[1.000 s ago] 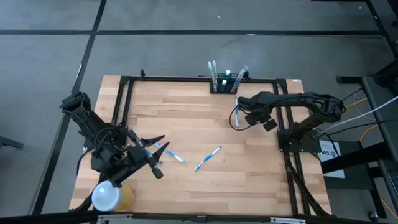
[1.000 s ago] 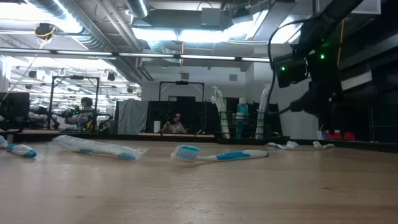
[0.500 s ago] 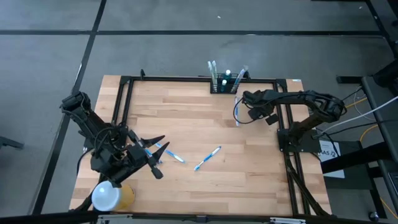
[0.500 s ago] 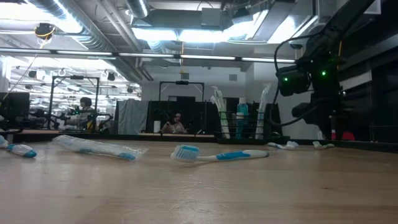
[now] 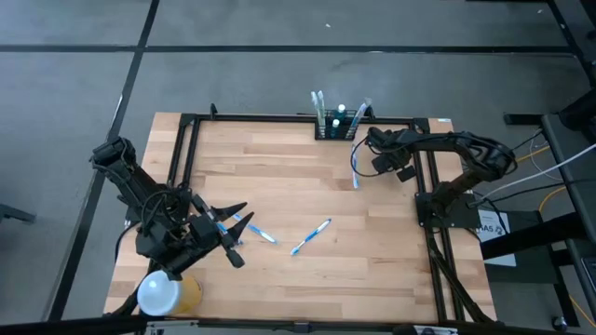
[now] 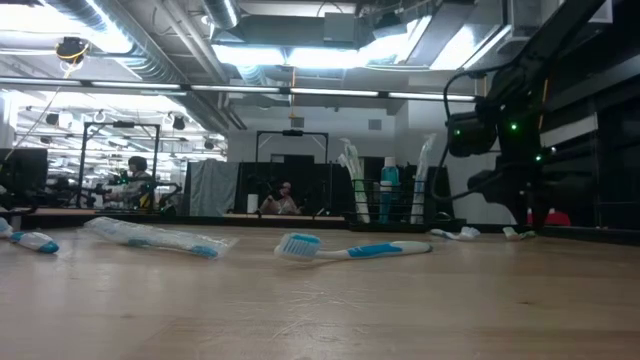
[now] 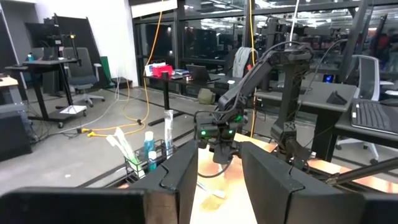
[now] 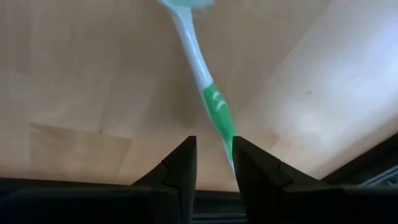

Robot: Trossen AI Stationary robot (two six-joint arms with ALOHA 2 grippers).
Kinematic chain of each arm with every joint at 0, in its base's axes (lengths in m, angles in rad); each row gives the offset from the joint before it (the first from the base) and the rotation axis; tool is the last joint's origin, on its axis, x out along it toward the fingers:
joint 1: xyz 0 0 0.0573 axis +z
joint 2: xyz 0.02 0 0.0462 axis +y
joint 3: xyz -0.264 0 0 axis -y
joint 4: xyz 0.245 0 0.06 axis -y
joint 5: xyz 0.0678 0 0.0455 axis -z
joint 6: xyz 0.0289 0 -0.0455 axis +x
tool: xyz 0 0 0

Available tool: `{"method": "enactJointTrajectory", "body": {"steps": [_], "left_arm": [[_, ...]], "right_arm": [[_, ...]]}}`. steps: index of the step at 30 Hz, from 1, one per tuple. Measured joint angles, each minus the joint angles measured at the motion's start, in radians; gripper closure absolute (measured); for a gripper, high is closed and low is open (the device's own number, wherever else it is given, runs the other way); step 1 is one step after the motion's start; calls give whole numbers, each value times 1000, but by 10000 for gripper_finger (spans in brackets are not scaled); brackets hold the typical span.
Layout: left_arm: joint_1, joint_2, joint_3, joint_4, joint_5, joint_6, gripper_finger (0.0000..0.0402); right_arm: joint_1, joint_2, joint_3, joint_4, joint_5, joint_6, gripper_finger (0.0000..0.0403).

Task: Pick & Place toothbrushing station
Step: Put the green toothbrush into the black organizer

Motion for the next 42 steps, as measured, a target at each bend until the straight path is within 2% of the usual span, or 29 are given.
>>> {"method": "enactJointTrajectory", "body": {"steps": [12, 15, 20, 23, 26, 29, 31, 37, 42], "left_arm": [[0, 0, 4, 8, 0, -11, 282], [0, 0, 15, 8, 0, 6, 282], [0, 0, 30, 8, 0, 39, 282], [-1, 0, 32, 8, 0, 42, 282], [-7, 0, 32, 8, 0, 52, 282], [-8, 0, 32, 6, 0, 71, 283], [-9, 0, 32, 0, 0, 86, 284], [-30, 0, 32, -1, 0, 138, 290], [-71, 0, 32, -1, 0, 152, 295]], "right_arm": [[7, 70, 5, 8, -14, -5, 300], [18, 71, 4, -1, -19, 16, 320], [39, 72, 6, -31, -40, 56, 386], [67, 72, 8, -43, -55, 116, 386], [121, 75, 47, -103, -126, 203, 388], [195, 74, 120, -142, -292, 289, 393], [248, 74, 181, -165, -365, 350, 393], [410, 73, 373, -173, -447, 480, 394], [474, 72, 487, -170, -482, 527, 394]]}}
